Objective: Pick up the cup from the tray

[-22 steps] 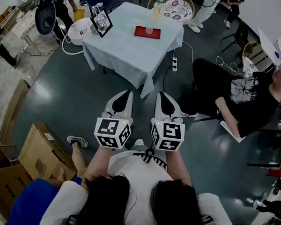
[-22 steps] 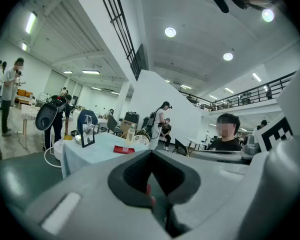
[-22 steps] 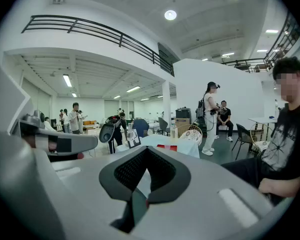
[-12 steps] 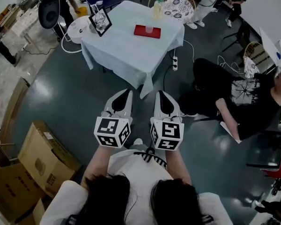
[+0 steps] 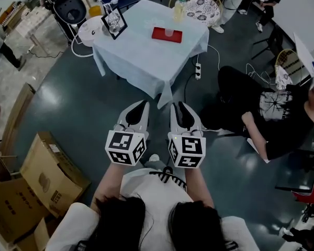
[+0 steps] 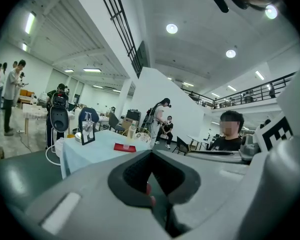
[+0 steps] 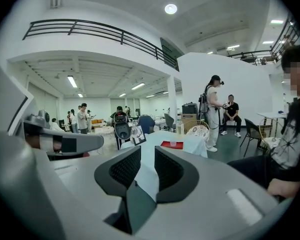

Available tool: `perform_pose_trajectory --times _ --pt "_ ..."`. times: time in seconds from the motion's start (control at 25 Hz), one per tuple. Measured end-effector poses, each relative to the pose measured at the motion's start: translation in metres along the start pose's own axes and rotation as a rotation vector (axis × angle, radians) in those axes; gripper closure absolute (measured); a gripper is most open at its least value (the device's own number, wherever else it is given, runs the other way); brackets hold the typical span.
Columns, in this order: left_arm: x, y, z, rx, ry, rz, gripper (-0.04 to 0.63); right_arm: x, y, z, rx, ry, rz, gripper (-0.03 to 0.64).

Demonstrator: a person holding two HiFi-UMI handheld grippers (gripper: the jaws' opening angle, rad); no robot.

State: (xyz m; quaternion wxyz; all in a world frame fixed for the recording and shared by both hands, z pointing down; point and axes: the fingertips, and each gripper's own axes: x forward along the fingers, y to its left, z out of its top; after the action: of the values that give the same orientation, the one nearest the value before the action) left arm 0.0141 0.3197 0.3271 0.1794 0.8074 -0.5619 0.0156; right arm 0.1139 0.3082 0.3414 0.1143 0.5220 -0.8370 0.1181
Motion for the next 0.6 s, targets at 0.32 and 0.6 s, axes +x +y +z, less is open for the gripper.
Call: perform_pose_trajectory --times 0.32,0.6 --pt "0.0 0.003 -0.006 0.0 0.026 0.03 0.595 -0.003 0.006 -0.002 0.015 -0.015 0.098 0.387" --pt "0.031 0.033 -0.005 -0.045 0.04 0.026 0.595 0.027 -0.004 0.001 0.009 -0.038 0.104 0.334"
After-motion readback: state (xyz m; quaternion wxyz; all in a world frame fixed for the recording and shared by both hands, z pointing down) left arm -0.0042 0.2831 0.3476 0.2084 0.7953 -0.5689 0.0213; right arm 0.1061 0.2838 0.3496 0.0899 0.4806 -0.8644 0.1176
